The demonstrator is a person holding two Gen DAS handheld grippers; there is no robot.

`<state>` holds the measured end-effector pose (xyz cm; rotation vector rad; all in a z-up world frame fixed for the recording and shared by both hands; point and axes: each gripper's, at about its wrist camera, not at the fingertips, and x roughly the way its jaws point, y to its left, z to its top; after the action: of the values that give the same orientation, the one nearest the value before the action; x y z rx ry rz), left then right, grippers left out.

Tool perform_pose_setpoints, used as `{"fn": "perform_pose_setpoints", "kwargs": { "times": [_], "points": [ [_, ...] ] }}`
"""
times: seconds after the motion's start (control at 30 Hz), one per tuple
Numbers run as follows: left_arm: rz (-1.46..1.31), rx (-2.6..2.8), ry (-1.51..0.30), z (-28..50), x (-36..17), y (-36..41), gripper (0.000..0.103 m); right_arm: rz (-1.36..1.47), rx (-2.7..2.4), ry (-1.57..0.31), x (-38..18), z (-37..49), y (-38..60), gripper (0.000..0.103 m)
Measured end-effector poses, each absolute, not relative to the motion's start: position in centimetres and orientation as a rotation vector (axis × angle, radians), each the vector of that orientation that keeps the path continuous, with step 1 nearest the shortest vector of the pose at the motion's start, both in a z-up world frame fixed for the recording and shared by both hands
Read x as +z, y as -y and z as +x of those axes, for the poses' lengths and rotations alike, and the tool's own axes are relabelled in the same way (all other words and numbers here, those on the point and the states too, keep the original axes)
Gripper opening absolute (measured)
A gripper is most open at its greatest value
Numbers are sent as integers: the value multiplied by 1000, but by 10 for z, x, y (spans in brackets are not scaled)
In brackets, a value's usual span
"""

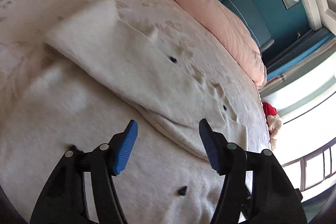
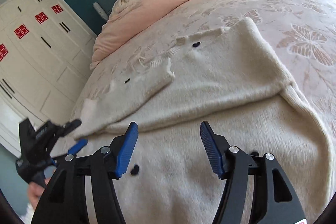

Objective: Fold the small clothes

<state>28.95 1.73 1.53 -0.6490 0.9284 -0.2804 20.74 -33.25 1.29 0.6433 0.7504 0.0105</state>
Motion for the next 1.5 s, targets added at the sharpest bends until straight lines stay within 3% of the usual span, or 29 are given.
{"fn": "perform_pose_setpoints", "kwargs": {
  "times": [0.2,0.27,0.3,0.33,0.37,0.4,0.5,0.57,0.7,0.9,1.03,1.3,1.5],
  "points": [
    [-847,-87,-933,336,-11,-102,62,779,-27,-858,-7,306,332,64],
    [-921,-61,-938,346,-21,-118,56,754,-57,-906,-19,329,319,61],
    [-955,-54,-937,350,-24,-122,53,735,-60,-907,-20,334,314,37],
    [-972,-48,-934,353,-25,-124,42,730,-41,-905,-16,339,311,10],
    [-980,-48,-927,356,-24,-126,22,769,1,-878,-7,340,313,8],
    [-982,-52,-919,354,-18,-130,8,813,45,-790,11,333,316,7],
    [-941,-98,-864,350,3,-127,7,737,76,-576,72,297,328,7],
    [-896,-151,-864,349,8,-119,7,629,19,-523,83,274,341,6],
    [-781,-153,-961,350,-19,-86,7,544,-132,-840,0,283,370,6],
    [-785,-93,-987,338,-38,-77,7,603,-88,-700,21,257,379,6],
    [-764,-84,-1004,336,-47,-77,7,604,-124,-864,-35,267,392,5],
    [-652,-126,-1000,309,-11,-84,16,633,-271,-696,25,222,401,17],
    [-576,-126,-897,311,28,-85,19,473,159,-806,43,317,263,15]
  ]
}}
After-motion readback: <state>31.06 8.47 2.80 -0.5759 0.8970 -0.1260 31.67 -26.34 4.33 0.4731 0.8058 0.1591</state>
